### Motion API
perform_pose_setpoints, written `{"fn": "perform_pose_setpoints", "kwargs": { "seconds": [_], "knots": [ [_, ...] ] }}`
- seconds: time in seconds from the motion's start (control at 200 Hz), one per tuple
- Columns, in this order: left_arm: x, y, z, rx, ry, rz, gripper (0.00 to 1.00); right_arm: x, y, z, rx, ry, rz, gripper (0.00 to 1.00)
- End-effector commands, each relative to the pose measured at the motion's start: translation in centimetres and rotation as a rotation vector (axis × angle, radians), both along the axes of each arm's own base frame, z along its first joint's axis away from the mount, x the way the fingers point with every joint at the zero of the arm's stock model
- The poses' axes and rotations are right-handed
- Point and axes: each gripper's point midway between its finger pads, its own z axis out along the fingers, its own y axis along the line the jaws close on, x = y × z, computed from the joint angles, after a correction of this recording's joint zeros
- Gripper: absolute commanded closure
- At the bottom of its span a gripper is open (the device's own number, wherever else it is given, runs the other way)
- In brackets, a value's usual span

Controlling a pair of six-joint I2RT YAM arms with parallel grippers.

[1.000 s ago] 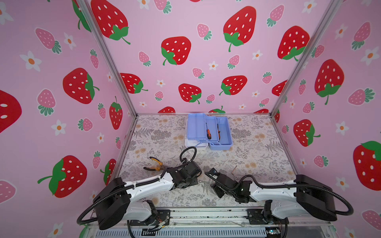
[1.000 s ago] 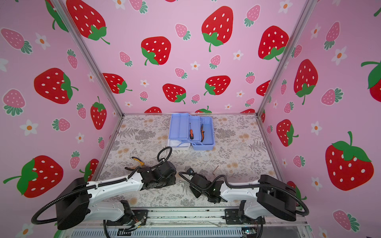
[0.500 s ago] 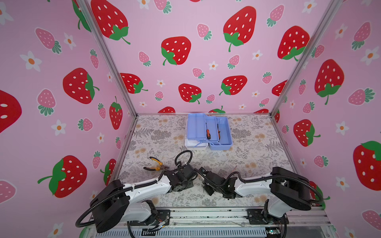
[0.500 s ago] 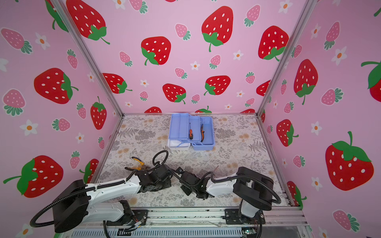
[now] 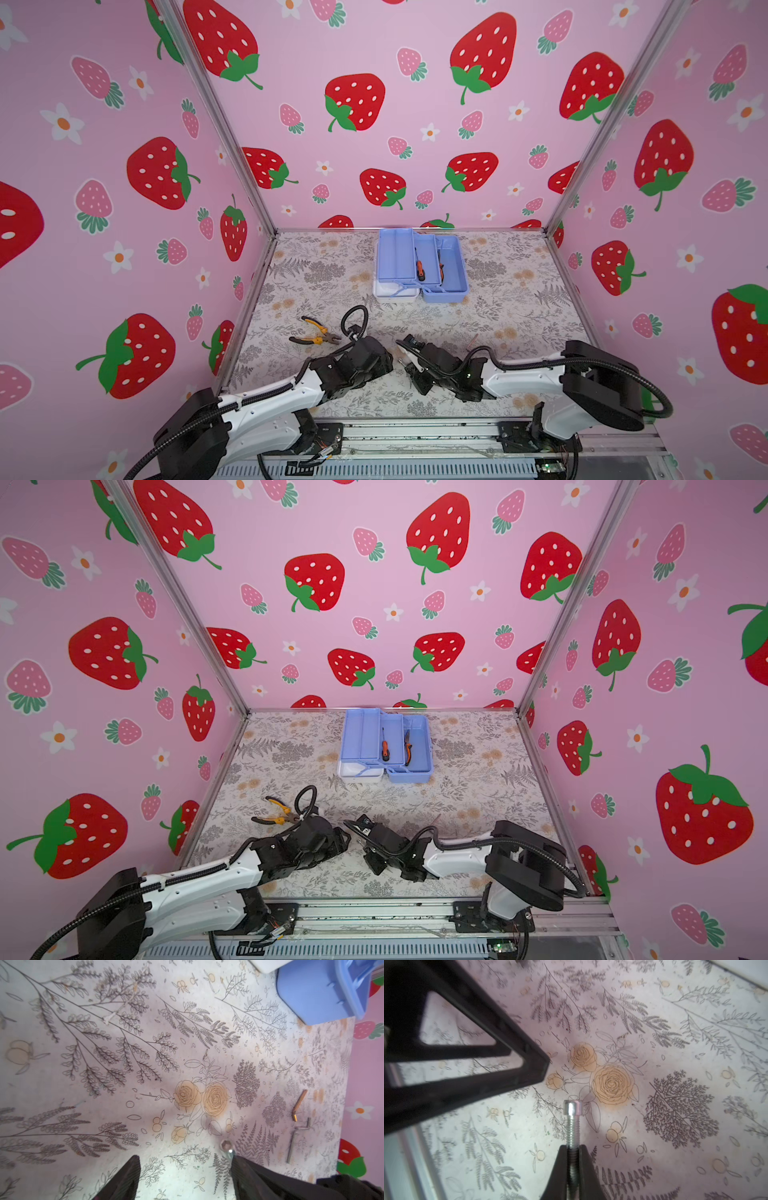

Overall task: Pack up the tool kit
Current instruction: 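Grasp the silver bolt upright with the right gripper and lift it, then hold the bolt out with the right gripper while the left gripper closes on it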

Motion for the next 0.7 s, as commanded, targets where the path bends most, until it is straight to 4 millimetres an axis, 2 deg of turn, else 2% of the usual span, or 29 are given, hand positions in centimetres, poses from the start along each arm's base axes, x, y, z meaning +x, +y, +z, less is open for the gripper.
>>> {"fn": "perform_pose_setpoints", "kwargs": {
  "seconds": [0.0, 0.17, 0.26, 0.365, 0.52, 0.62, 0.695],
  "knots": [
    [1.3, -1.7, 1.2, -0.082, -0.03, 0.025, 0.3, 0.0, 1.0, 3.2, 0.169, 0.042, -0.005, 1.0],
    [2.6, -4.7, 2.4, -0.151, -0.044, -0.008, 0.32, 0.1, 1.4, 5.1, 0.241, 0.066, 0.003, 1.0],
    [3.1, -6.4, 2.9, -0.182, -0.04, -0.035, 0.4, 0.3, 1.5, 5.3, 0.253, 0.072, -0.002, 1.0],
    [3.3, -7.7, 2.9, -0.192, -0.026, -0.058, 0.42, 1.0, 1.2, 5.2, 0.264, 0.089, -0.027, 1.0],
    [3.1, -7.8, 3.0, -0.201, -0.015, -0.055, 0.45, 2.8, -0.3, 4.8, 0.266, 0.088, -0.11, 1.0],
    [3.1, -7.0, 3.7, -0.207, -0.037, -0.032, 0.61, 4.0, -1.6, 4.7, 0.272, 0.089, -0.159, 1.0],
    [3.3, -6.3, 4.7, -0.216, -0.074, -0.009, 0.65, 4.7, -2.2, 4.4, 0.265, 0.098, -0.179, 1.0]
  ]
}}
